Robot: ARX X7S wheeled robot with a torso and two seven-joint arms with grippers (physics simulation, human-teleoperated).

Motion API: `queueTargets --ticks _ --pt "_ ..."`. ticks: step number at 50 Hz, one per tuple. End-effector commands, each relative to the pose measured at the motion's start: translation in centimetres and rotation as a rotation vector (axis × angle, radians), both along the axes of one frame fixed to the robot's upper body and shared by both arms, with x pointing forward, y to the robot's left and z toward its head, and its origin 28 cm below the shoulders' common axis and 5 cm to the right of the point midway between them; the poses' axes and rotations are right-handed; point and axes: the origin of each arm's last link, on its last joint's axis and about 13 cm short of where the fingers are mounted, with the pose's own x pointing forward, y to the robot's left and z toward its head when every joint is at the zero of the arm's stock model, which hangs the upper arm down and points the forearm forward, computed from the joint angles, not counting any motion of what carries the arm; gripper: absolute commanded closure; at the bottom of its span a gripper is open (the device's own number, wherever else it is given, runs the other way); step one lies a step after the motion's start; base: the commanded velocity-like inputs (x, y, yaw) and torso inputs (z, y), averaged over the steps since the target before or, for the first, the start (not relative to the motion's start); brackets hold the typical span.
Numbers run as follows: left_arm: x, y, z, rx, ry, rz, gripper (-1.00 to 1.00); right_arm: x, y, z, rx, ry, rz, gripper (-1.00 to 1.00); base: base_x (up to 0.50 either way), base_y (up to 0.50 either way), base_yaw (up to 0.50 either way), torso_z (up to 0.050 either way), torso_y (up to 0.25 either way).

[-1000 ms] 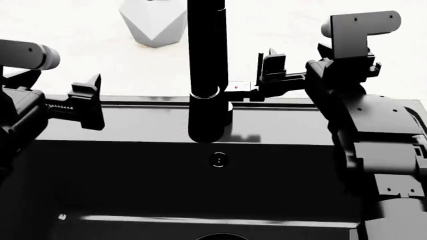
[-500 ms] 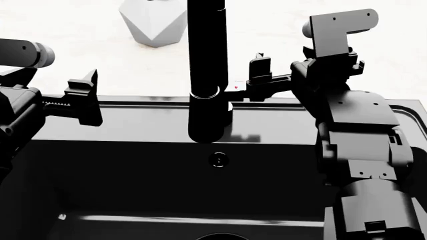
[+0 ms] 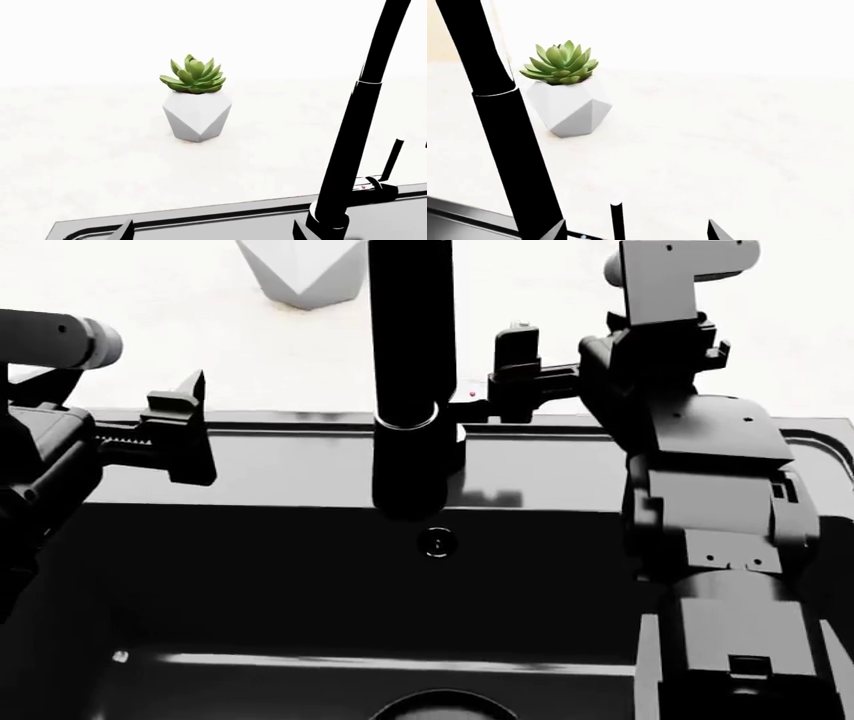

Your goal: Pick the pan and sponge and place them into the sink. Then turn on the water.

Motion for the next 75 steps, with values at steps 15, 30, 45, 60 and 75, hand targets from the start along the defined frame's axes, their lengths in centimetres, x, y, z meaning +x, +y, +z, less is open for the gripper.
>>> queueTargets --ticks 15,30,45,60,75 --pt "0.2 -0.7 0.2 -0.003 -0.02 0.004 -1.0 0.3 0.3 2.1 -0.024 -0.047 -0.002 -1.0 0.0 0.0 0.0 0.014 -0.111" --pt "0.2 -0.7 0.2 0.001 -0.018 0.0 -1.0 0.3 0.6 2.3 -0.019 -0.061 -0.003 -1.0 0.0 0.0 0.0 0.014 -0.082" --pt "0.7 0.4 1.3 0.071 -0.015 -0.084 -1.0 0.4 0.7 3.0 -0.034 -0.068 0.003 -1.0 0.0 0.0 0.0 0.014 -0.073" --pt "0.6 1.5 1.5 -0.005 -0.024 -0.077 -1.0 0.4 1.0 3.8 -0.048 -0.075 0.012 -1.0 0.0 0.0 0.0 0.015 -0.074" --pt "0.8 1.7 1.5 -0.026 -0.023 -0.068 -1.0 0.5 1.1 4.5 -0.033 -0.095 0.0 -1.0 0.0 0.0 0.0 0.008 -0.023"
